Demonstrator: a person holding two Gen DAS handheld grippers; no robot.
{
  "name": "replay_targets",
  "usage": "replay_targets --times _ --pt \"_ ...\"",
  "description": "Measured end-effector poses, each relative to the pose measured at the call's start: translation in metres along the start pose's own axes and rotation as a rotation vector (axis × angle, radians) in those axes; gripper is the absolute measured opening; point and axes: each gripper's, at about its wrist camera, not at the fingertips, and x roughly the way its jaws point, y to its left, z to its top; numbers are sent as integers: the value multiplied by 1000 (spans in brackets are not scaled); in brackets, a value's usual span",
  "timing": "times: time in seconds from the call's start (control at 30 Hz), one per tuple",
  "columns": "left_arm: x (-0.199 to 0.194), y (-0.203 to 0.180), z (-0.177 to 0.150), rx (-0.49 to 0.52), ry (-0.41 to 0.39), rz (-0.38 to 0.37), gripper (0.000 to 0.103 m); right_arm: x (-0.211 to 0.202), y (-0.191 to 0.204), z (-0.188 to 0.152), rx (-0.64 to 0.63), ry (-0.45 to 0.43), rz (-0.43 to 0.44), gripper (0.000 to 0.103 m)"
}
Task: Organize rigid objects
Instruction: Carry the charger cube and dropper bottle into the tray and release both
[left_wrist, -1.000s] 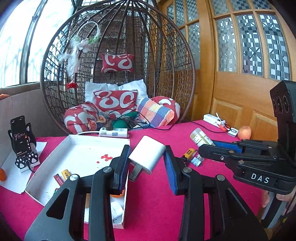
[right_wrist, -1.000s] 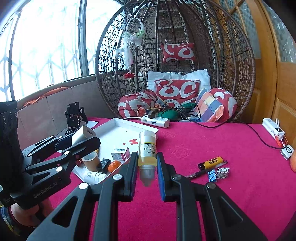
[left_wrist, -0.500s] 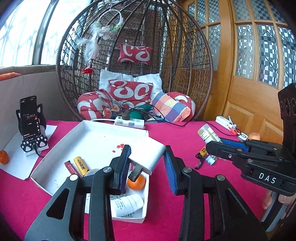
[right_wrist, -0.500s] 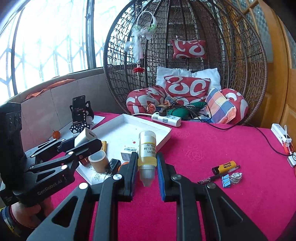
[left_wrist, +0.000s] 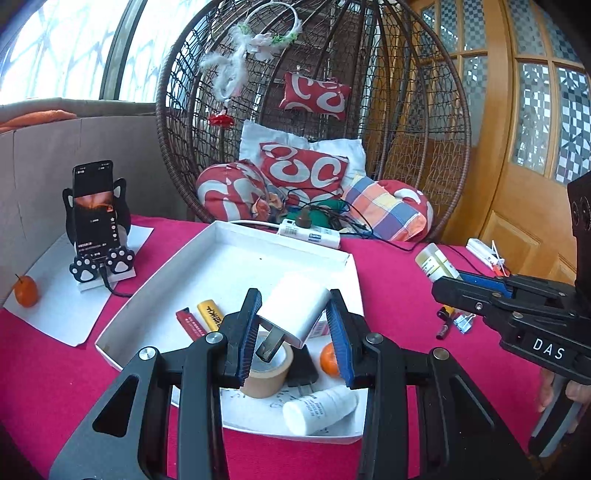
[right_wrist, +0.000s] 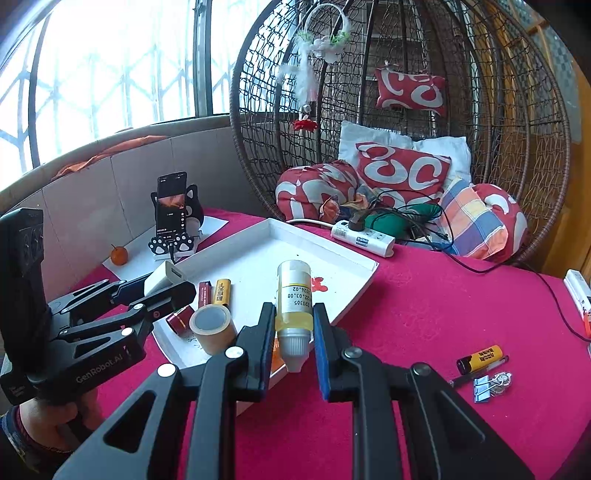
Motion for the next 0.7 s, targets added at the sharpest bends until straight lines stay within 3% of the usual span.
replay_targets --times 0.27,0.4,0.7 --pt "22 58 16 -141 68 9 36 34 3 3 27 82 37 19" --pt "49 79 23 -233 145 -9 36 52 10 2 20 112 38 19" --pt "81 64 23 -196 209 14 36 99 31 -11 34 184 62 19"
